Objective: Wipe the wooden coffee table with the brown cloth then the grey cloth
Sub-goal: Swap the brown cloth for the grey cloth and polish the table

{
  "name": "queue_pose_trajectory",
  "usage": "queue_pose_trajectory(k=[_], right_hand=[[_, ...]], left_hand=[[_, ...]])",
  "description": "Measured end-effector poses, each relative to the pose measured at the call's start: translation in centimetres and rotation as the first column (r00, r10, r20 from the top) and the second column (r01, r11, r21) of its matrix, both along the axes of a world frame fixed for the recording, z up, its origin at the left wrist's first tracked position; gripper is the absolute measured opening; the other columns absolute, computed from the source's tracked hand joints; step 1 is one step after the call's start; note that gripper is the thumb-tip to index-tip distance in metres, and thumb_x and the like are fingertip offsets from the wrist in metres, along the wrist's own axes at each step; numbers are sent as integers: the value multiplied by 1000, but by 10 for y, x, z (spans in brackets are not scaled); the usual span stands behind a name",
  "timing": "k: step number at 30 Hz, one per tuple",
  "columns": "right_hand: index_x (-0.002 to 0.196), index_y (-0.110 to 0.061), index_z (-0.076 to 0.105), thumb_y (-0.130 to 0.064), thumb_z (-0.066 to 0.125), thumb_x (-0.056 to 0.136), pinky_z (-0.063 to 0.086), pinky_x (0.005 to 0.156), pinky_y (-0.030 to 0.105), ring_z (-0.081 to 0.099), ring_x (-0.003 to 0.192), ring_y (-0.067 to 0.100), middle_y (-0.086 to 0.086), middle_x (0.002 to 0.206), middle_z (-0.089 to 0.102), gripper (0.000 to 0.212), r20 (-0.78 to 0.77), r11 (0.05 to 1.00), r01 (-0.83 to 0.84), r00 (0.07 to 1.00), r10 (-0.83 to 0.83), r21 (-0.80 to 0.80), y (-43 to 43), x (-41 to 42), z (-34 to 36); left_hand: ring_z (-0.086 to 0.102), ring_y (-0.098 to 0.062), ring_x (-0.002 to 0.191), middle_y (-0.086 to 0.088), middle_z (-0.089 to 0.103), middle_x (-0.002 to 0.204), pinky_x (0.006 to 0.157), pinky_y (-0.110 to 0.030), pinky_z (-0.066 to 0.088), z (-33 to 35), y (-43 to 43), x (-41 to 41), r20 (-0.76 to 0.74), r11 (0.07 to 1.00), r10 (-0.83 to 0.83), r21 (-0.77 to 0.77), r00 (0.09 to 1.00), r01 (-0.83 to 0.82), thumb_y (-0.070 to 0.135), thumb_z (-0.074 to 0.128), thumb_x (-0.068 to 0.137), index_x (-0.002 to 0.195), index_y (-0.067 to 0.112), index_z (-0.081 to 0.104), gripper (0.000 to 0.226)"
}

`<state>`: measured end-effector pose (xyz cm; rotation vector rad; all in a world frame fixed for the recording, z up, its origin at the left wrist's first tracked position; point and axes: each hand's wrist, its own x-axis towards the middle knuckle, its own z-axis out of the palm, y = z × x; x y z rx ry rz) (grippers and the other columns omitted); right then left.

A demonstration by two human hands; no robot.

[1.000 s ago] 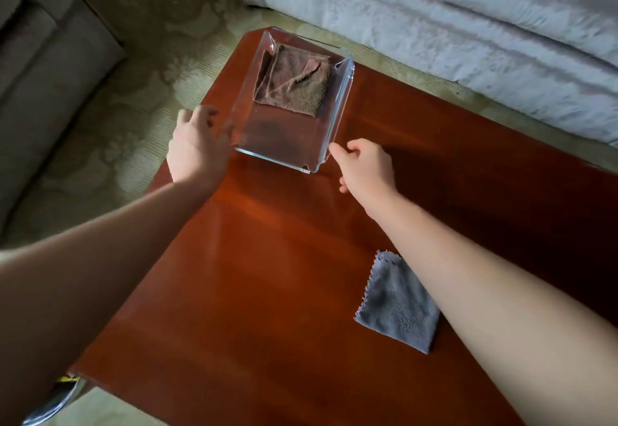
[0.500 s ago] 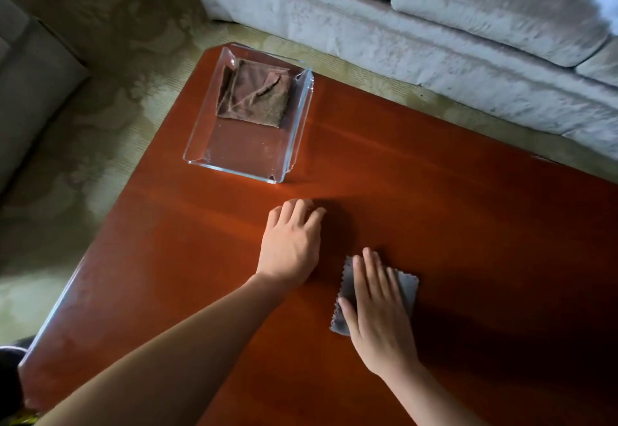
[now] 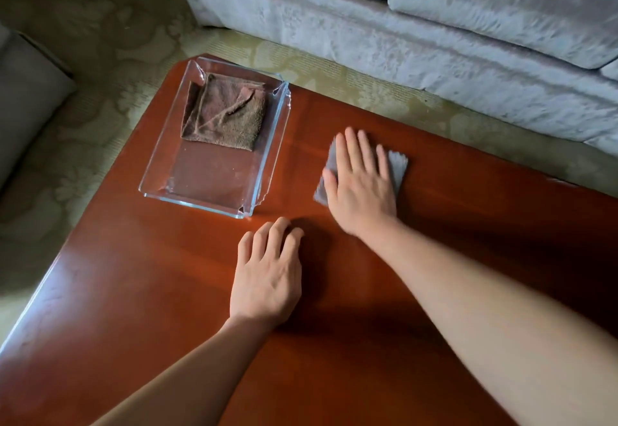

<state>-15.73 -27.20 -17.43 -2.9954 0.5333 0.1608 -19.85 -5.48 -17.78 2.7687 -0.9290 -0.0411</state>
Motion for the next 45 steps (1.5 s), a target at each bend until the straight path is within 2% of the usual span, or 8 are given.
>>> queue_pose_trajectory(k=[6, 10, 14, 23, 26, 30, 37, 45], right_hand=[[168, -16, 7, -54, 16, 106, 0, 129, 55, -4, 162, 28, 6, 176, 3, 73, -28, 999, 6, 1000, -5, 31, -37, 76, 2], [167, -31, 2, -61, 10, 103, -5, 126, 65, -8, 162, 30, -1, 176, -1, 72, -53, 999, 28, 998, -26, 40, -59, 49, 4], [166, -40, 1, -68, 7, 100, -3, 124, 68, -7, 162, 32, -1, 176, 0, 71, -88, 981, 192, 977, -192, -7, -119, -13, 5], [164, 0, 14, -64, 21, 92, 5, 126, 64, 6, 161, 32, 19, 173, 11, 96, 9, 749, 662, 749, -662, 19, -143, -105, 2], [165, -1, 11, -61, 21, 99, 2, 127, 61, 2, 162, 32, 18, 174, 5, 90, -24, 796, 605, 796, -605, 10, -116, -75, 4], [166, -7, 6, -57, 19, 106, -1, 129, 54, -2, 162, 27, 12, 175, -5, 79, -29, 945, 327, 945, -327, 2, -55, -14, 4], [166, -14, 16, -61, 26, 104, 3, 129, 51, 10, 161, 24, 4, 175, 15, 79, 10, 998, 69, 998, -69, 11, -62, -5, 2], [166, -14, 19, -65, 16, 102, 5, 129, 52, 8, 162, 24, 6, 174, 17, 82, -17, 975, 221, 975, -221, 10, -229, -114, 1]], left_hand=[[54, -39, 129, -14, 57, 144, 109, -56, 35, -3, -2, 1, 36, 999, 5, 32, 999, -6, 25, 47, 95, 131, 13, 63, 41], [52, -38, 130, -11, 56, 144, 111, -55, 35, 2, -4, 0, 21, 999, 15, 50, 1000, -16, 25, 47, 95, 131, 15, 63, 41], [51, -37, 130, -10, 54, 144, 112, -52, 32, 5, -4, 2, 18, 999, -5, 43, 1000, 4, 23, 48, 94, 131, 15, 61, 40], [50, -38, 133, -13, 53, 146, 111, -54, 33, 4, -2, 1, 27, 999, -24, 28, 999, 23, 26, 47, 98, 135, 14, 58, 40], [49, -38, 134, -14, 52, 147, 111, -55, 32, 4, -2, 2, 30, 998, -38, 47, 999, 37, 27, 46, 98, 136, 14, 57, 41], [50, -40, 129, -14, 53, 146, 105, -56, 34, 4, -8, -1, 59, 988, -69, 142, 996, 60, 23, 55, 92, 136, 18, 57, 44], [48, -38, 119, -14, 54, 134, 97, -55, 35, 13, -98, -20, 14, 995, -11, 95, 1000, 10, 19, 49, 87, 124, 12, 58, 38], [44, -38, 130, -13, 47, 144, 103, -56, 36, 11, -248, -58, -44, 993, -79, 81, 996, 82, 30, 48, 89, 135, 14, 51, 49]])
